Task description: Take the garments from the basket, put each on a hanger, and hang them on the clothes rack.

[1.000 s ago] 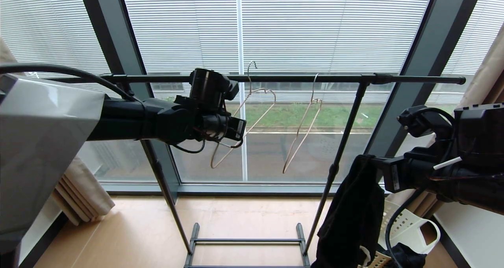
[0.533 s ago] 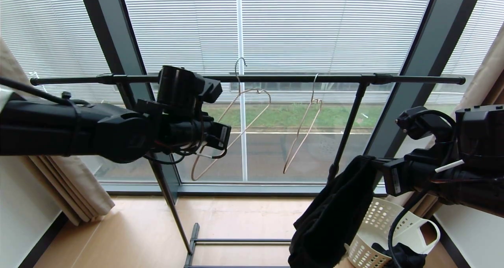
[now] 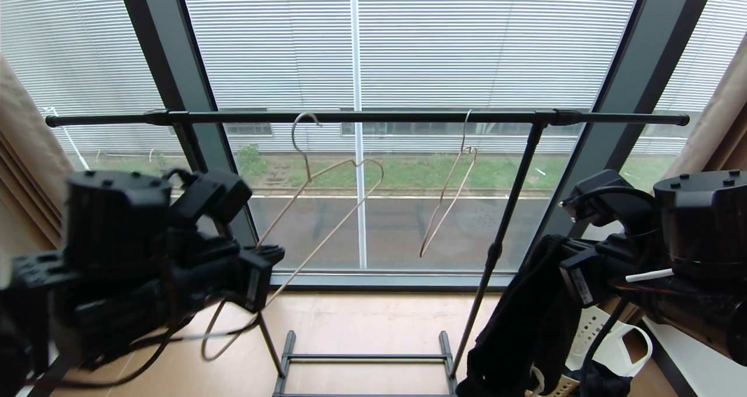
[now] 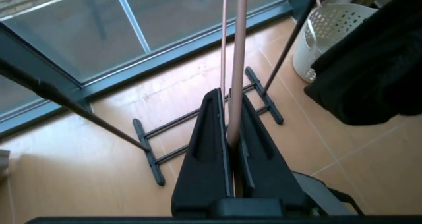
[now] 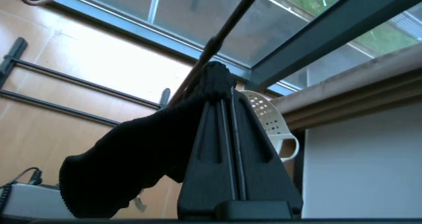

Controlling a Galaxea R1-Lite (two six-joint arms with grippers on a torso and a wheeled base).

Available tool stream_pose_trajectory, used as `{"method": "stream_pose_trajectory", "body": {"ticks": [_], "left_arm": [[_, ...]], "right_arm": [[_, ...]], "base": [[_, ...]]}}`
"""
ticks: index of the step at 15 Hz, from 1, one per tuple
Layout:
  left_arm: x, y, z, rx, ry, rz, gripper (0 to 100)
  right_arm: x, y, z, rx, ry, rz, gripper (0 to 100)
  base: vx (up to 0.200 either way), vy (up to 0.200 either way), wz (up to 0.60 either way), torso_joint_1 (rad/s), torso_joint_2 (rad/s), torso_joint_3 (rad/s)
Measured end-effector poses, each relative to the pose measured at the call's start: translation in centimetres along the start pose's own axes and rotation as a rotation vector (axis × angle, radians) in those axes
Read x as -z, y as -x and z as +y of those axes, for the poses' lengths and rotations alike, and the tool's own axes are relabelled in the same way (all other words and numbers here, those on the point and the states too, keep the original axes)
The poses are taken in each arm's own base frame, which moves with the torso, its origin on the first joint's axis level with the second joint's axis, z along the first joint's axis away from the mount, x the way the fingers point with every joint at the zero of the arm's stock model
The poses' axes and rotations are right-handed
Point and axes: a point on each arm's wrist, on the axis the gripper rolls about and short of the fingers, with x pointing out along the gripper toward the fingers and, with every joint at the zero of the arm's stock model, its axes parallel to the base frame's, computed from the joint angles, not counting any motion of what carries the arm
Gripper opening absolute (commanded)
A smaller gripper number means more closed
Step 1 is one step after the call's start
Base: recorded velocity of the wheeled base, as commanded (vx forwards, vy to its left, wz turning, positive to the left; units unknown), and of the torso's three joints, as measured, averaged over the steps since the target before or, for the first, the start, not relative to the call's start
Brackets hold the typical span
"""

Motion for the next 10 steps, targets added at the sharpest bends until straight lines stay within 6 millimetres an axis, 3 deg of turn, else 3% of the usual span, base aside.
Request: {"method": "stream_pose_trajectory", "body": {"ticks": [4,6,10], "left_arm": [[6.0,6.6,-0.2,0.164,-0.002,-0.048,0],[7.2,8.0,-0.5,0.221,-0.012,-0.073,0],[7.5,8.7,-1.0,0.326,-0.030,-0.096,0]], "right_arm": [[-1.4,-0.3,1.0,0.018,0.038,-0.026,0],[-2.4,-0.7,1.3,0.021,0.038,-0.038,0],[-4.2,-1.5,1.2,0.035,0.033,-0.034,0]], "base": [[0.000,0.000,0.00,0.000,0.00,0.000],[0.000,0.000,0.00,0.000,0.00,0.000],[0.000,0.000,0.00,0.000,0.00,0.000]]}}
